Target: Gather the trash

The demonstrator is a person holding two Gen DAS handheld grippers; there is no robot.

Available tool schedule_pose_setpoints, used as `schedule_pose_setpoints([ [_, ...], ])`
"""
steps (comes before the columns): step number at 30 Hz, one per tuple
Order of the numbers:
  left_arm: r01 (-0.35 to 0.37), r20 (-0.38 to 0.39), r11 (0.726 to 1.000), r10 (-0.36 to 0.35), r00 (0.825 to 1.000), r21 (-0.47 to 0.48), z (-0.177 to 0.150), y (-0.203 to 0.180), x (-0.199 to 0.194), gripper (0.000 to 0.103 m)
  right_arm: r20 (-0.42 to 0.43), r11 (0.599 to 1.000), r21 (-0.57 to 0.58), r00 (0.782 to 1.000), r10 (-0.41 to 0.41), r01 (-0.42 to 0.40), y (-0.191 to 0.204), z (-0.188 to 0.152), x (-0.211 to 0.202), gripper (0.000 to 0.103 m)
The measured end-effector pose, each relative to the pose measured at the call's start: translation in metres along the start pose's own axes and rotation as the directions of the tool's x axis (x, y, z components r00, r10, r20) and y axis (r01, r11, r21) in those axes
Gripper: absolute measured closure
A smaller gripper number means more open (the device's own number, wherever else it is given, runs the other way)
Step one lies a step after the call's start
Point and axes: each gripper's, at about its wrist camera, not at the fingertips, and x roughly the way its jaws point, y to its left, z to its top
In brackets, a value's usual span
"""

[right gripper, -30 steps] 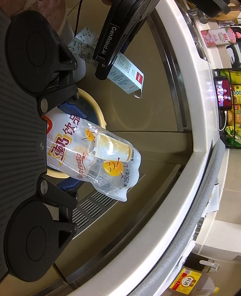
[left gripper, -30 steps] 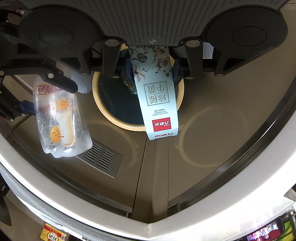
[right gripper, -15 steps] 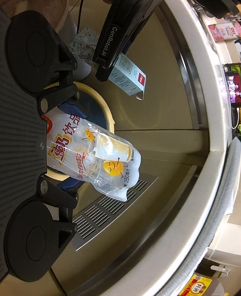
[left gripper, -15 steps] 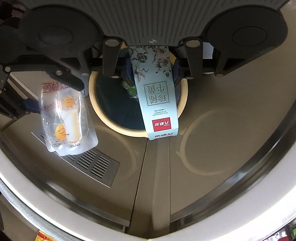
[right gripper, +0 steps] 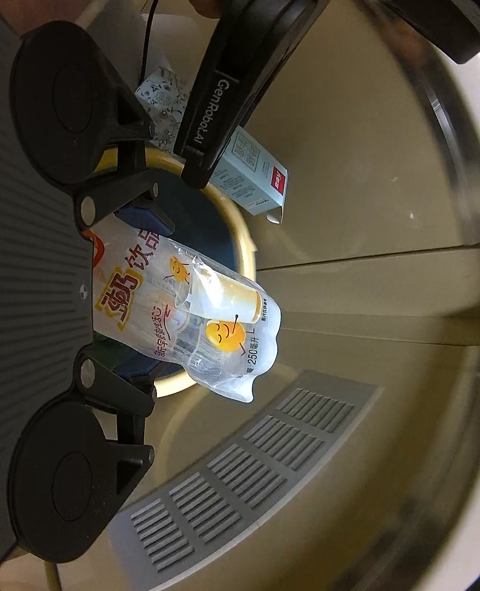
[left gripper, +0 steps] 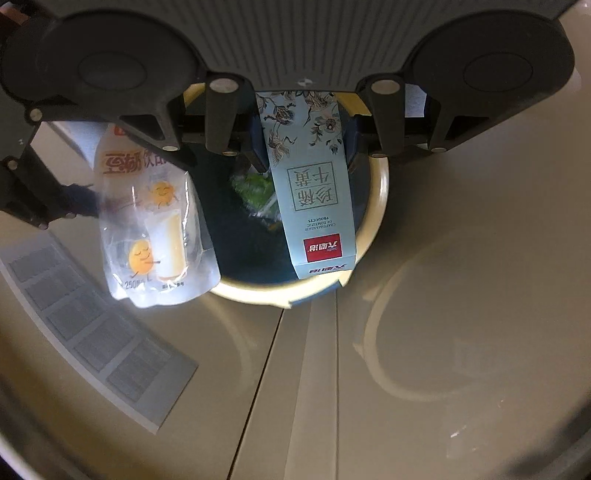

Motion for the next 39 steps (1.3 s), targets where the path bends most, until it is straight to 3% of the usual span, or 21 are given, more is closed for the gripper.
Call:
schedule_pose_setpoints([
  [11, -0.014, -0.109, 1.0, 0.015, 0.994, 0.014, 0.02, -0.012, 0.046, 0.056, -0.102, 1.0, 0.02, 0.995, -0.011, 0.013, -0.01, 0.007, 0.047, 0.033],
  [30, -0.031, -0.123, 0.999, 0.035, 0.992, 0.036, 0.023, -0.015, 0.06, 0.056, -0.127, 0.998, -0.025, 0.99, -0.06, 0.057, -0.001, 0.014, 0.066, 0.031],
  [31, -0.032, -0.118, 0.999, 0.036, 0.992, 0.032, 0.023, -0.014, 0.058, 0.054, -0.123, 0.997, -0.032, 0.99, -0.067, 0.064, 0.0, 0.015, 0.067, 0.029],
  [33, -0.047, -0.116, 0.999, 0.048, 0.992, 0.016, 0.022, -0.011, 0.058, 0.04, -0.115, 0.995, -0.038, 0.989, -0.093, 0.089, 0.0, 0.015, 0.067, 0.023],
  [34, -0.065, -0.118, 0.998, 0.064, 0.991, -0.003, 0.023, -0.008, 0.057, 0.024, -0.11, 0.994, -0.032, 0.988, -0.109, 0.106, -0.002, 0.015, 0.067, 0.019],
  [36, -0.048, -0.117, 0.998, 0.043, 0.992, -0.044, 0.023, 0.0, 0.055, 0.004, -0.104, 0.993, 0.001, 0.987, -0.119, 0.12, -0.009, 0.015, 0.064, 0.014],
  [39, -0.003, -0.13, 0.994, -0.011, 0.991, -0.109, 0.022, 0.008, 0.049, 0.0, -0.097, 0.994, 0.039, 0.99, -0.1, 0.104, -0.017, 0.013, 0.057, 0.008],
])
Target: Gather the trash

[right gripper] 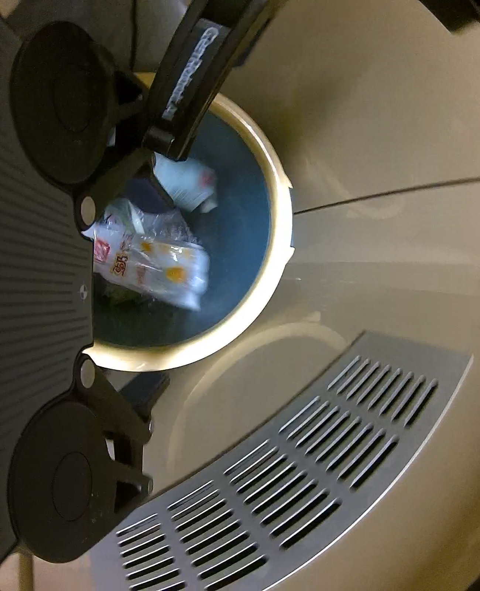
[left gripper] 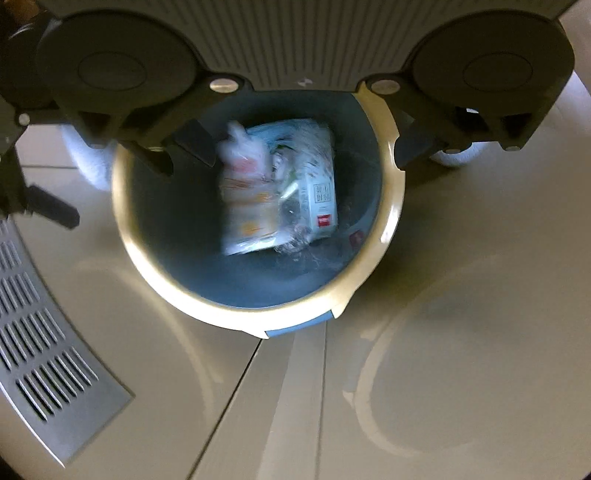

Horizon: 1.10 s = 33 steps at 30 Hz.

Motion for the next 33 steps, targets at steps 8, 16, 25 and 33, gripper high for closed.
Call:
schedule_pose_setpoints([
  [8, -0.005, 0.018, 0.999, 0.004, 1.0, 0.041, -0.016, 0.001, -0.025, 0.0, 0.059, 0.999, -0.041, 0.998, 0.011, -0.009, -0.001, -0.011, -0.043, 0.005],
  [16, -0.031, 0.158, 0.999, 0.025, 0.987, 0.036, -0.058, 0.005, -0.062, 0.0, 0.168, 0.991, -0.125, 0.985, -0.033, 0.055, 0.018, -0.028, -0.09, 0.004],
  [25, -0.149, 0.313, 0.983, 0.11, 0.943, 0.104, -0.087, -0.004, -0.096, 0.0, 0.343, 0.963, -0.213, 0.936, -0.082, 0.162, 0.04, -0.049, -0.126, 0.0],
  [33, -0.178, 0.331, 0.974, 0.123, 0.936, 0.141, -0.092, -0.009, -0.103, 0.0, 0.326, 0.961, -0.213, 0.94, -0.099, 0.175, 0.04, -0.046, -0.122, 0.0],
])
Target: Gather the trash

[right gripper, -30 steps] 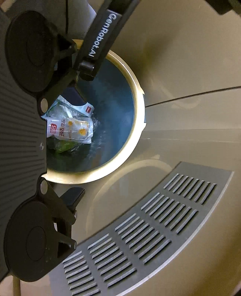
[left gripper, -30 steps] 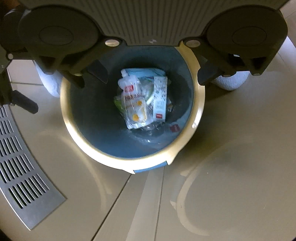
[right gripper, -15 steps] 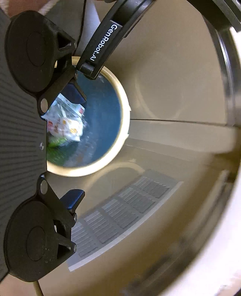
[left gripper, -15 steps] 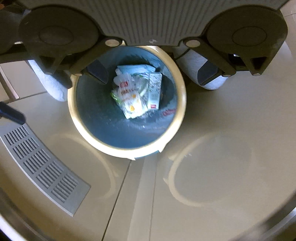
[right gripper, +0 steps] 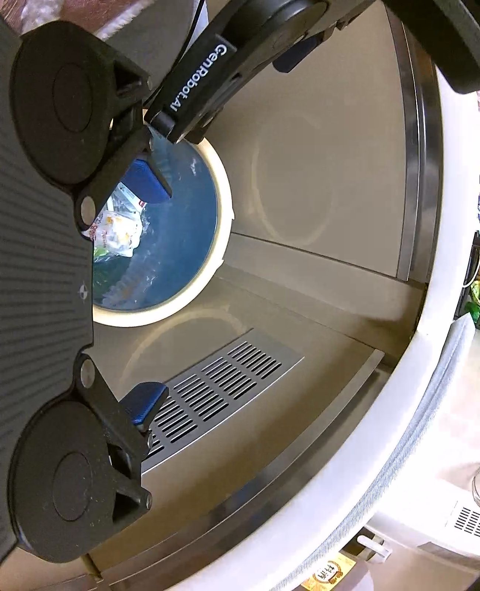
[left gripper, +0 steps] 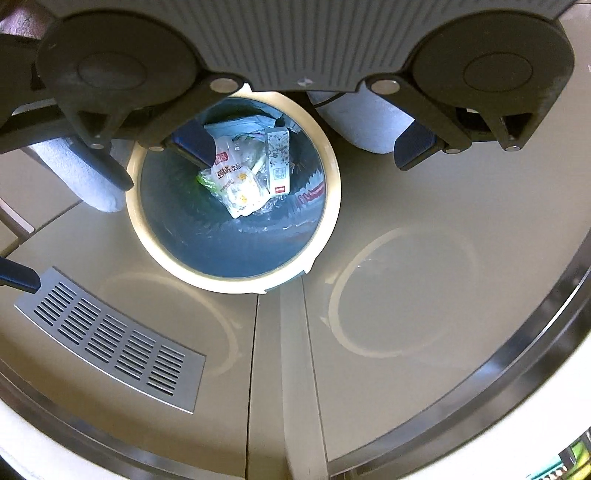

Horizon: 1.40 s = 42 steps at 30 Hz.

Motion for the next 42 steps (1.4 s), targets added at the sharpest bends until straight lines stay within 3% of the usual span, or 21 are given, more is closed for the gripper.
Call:
schedule_pose_setpoints([
  [13, -0.007, 0.018, 0.998, 0.005, 1.0, 0.063, -0.006, -0.011, -0.01, 0.0, 0.009, 1.0, 0.02, 1.0, -0.018, 0.018, -0.002, -0.005, -0.008, 0.0],
  [42, -0.01, 0.002, 0.998, 0.01, 1.0, 0.07, -0.006, -0.013, -0.005, 0.0, 0.0, 1.0, 0.022, 1.0, -0.014, 0.014, 0.0, -0.006, -0.006, 0.0],
])
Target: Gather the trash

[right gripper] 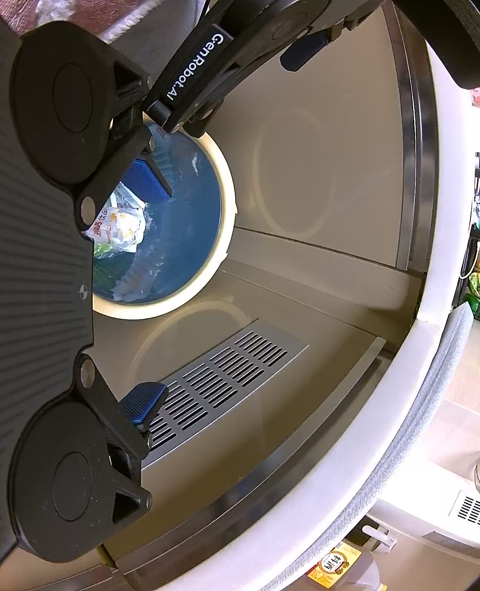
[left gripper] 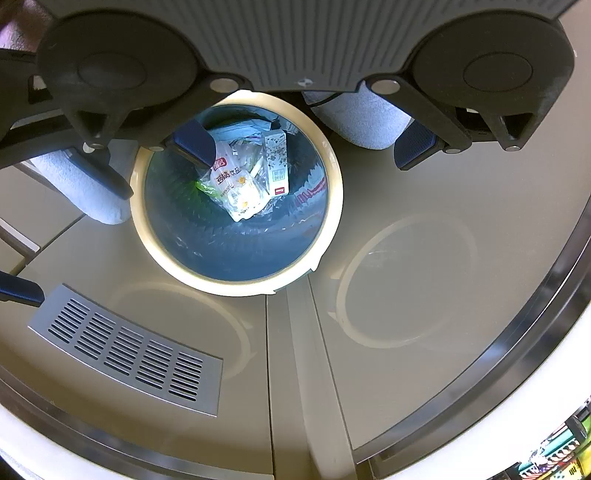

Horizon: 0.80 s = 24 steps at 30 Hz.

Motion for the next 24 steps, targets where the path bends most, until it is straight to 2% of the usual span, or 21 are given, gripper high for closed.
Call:
schedule_pose_setpoints([
  [17, -0.006, 0.023, 1.0, 0.006, 1.0, 0.004, -0.002, 0.0, -0.003, 0.0, -0.004, 1.0, -0.001, 1.0, 0.002, -0.002, 0.001, -0.002, 0.001, 0.0],
  [21, -0.032, 0.061, 0.999, 0.031, 0.998, 0.015, 0.0, 0.001, -0.011, 0.0, 0.005, 1.0, 0.005, 1.0, -0.001, 0.001, -0.001, -0.003, 0.0, 0.0],
  [24, -0.064, 0.119, 0.998, 0.06, 0.991, 0.028, 0.003, 0.002, -0.025, 0.0, 0.037, 1.0, 0.021, 0.999, -0.006, 0.006, -0.005, -0.002, -0.006, 0.0],
])
